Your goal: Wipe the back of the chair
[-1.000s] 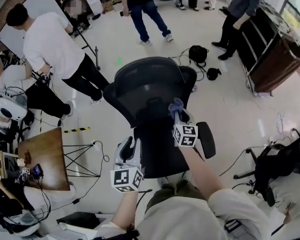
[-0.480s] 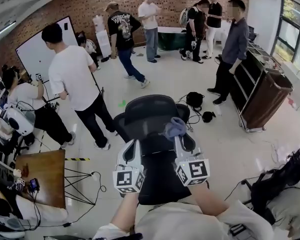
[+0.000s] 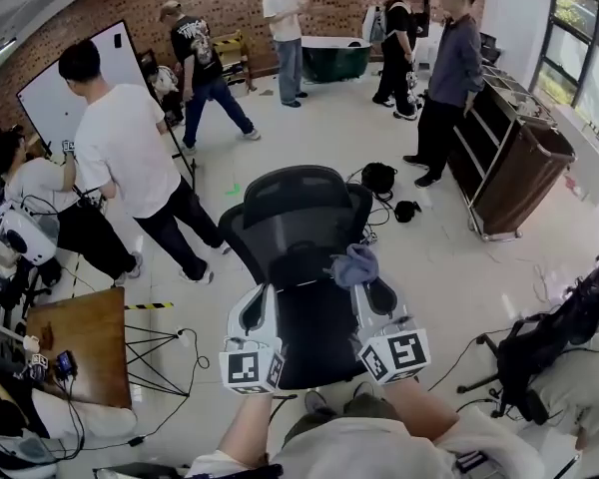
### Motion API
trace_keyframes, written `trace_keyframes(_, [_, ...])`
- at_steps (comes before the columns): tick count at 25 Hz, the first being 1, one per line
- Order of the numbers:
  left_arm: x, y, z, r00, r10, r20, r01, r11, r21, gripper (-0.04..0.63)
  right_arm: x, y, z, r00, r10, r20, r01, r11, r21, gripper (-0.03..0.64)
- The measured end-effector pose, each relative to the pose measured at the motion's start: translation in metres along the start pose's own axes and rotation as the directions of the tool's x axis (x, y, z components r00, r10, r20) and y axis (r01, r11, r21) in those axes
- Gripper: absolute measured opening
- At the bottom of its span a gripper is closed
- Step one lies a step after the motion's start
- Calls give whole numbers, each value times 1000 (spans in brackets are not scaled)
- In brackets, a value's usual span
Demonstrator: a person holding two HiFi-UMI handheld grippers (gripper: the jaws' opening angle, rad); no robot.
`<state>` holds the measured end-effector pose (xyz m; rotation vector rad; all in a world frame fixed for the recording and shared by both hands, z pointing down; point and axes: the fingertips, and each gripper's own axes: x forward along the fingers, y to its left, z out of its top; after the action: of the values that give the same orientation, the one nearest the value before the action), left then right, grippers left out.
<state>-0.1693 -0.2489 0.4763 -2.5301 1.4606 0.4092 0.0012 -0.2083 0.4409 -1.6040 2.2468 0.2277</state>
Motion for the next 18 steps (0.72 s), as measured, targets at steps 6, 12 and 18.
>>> trace_keyframes(6, [-45,-24,13,1000,10,-18,-10,1000,14,95,-53,17,16,1000,7,-4,-7,1000,6,51])
trace_keyframes(12, [-134,-77,46,997,72,-13,-72,997,3,95,-152,38,60,999,46,15,-46,999,5,51])
trace_keyframes(18, [-230,-147,70,994,102,-41,-103,994,-24,95,-257,55,90,998,68,-10,-68,997,46,51])
